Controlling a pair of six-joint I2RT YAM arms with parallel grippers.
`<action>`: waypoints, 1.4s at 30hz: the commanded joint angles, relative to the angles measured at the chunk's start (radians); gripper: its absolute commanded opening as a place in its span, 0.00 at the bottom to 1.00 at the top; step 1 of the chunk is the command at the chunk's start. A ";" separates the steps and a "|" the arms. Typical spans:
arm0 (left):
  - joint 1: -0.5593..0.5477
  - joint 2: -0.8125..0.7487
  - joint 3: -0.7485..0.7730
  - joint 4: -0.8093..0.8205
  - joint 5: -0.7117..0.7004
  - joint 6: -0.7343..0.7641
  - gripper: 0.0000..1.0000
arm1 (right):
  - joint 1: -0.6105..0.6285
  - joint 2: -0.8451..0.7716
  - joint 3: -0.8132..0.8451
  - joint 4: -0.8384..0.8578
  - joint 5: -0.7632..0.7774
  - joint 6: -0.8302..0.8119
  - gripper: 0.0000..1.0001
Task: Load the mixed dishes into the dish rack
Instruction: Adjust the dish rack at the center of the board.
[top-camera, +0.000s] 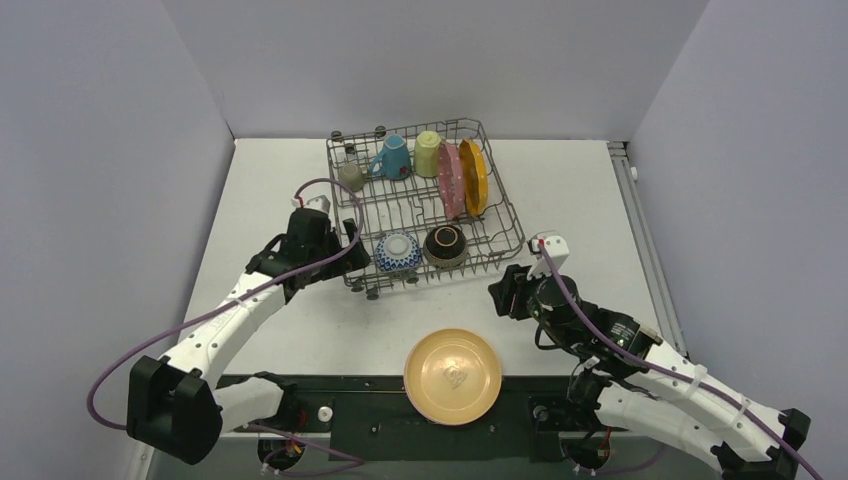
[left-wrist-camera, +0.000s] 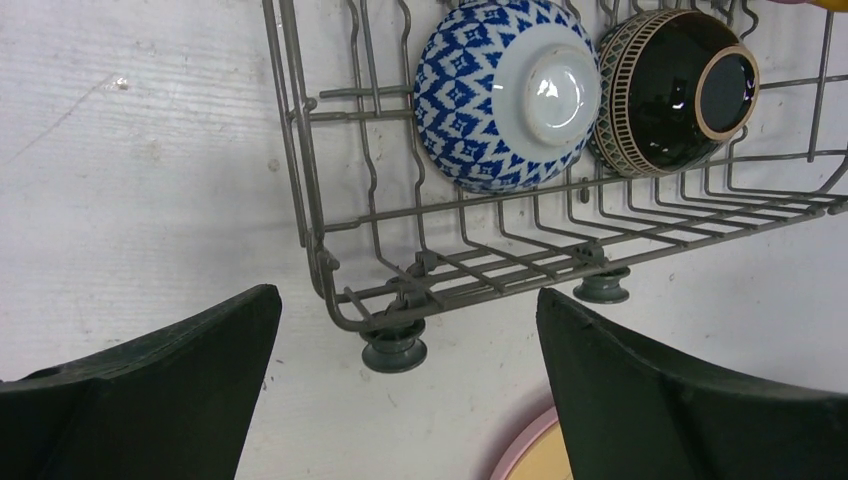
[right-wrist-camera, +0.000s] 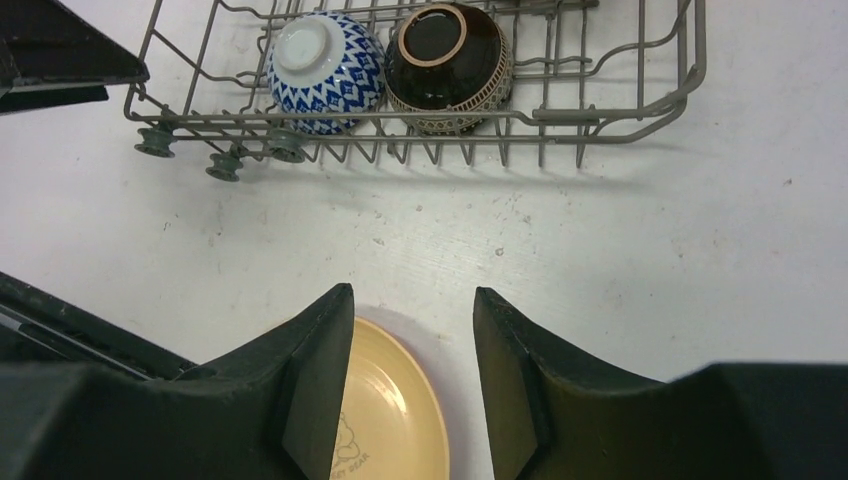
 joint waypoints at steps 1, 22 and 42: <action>0.007 0.044 0.058 0.120 0.016 -0.016 0.96 | 0.011 -0.064 -0.038 -0.042 -0.010 0.039 0.44; -0.076 0.170 0.059 0.227 0.107 -0.039 0.87 | 0.015 -0.186 -0.072 -0.136 -0.005 0.083 0.44; -0.255 0.211 0.099 0.237 0.056 -0.053 0.86 | 0.014 -0.174 -0.077 -0.214 0.007 0.174 0.44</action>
